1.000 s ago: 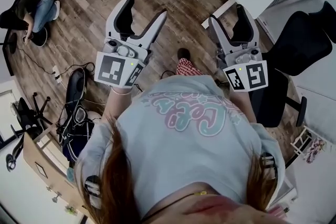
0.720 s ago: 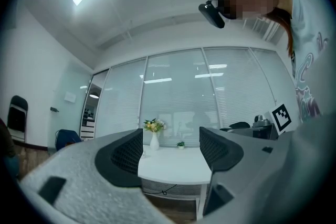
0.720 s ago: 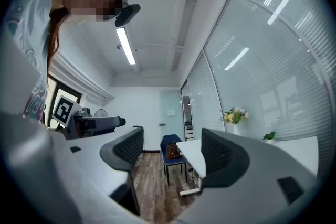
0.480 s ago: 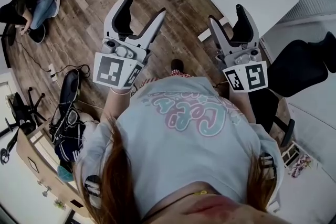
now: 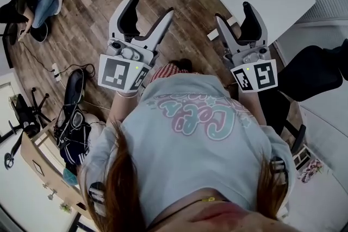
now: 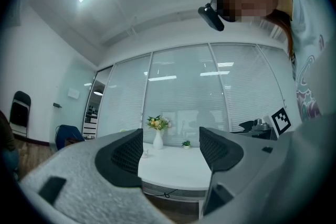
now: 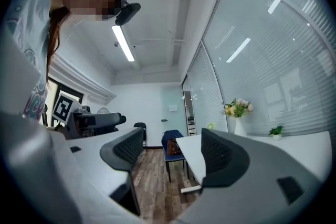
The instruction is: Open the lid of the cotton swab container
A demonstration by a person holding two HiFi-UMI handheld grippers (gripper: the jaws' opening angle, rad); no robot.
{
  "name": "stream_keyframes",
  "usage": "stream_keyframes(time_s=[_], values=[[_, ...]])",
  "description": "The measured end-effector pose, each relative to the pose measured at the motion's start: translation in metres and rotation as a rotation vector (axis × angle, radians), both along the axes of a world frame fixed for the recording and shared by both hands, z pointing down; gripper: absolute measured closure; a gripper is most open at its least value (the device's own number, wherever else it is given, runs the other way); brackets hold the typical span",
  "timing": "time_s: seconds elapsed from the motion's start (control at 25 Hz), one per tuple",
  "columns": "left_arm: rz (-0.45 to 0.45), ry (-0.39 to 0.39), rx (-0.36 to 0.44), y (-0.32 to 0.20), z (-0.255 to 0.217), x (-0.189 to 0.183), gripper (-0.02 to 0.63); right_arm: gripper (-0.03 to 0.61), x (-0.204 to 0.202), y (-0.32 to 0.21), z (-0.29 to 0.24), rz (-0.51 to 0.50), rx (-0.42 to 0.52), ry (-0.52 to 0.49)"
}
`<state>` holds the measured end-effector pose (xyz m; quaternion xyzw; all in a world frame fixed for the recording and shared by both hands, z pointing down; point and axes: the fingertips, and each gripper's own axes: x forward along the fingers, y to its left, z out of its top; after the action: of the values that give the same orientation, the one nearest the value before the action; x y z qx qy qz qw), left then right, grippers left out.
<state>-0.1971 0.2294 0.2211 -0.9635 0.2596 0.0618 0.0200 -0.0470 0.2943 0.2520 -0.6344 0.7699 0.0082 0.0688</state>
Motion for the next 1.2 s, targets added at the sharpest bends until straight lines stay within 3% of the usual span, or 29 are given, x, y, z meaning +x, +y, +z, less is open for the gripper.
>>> stream_keyframes(time_s=[0.32, 1.2], values=[[0.031, -0.006, 0.012, -0.007, -0.001, 0.017, 0.305, 0.247, 0.011, -0.009, -0.006, 0.02, 0.029, 0.008], [-0.03, -0.019, 0.0, -0.039, 0.01, 0.028, 0.304, 0.247, 0.035, -0.049, 0.001, -0.028, 0.023, 0.026]])
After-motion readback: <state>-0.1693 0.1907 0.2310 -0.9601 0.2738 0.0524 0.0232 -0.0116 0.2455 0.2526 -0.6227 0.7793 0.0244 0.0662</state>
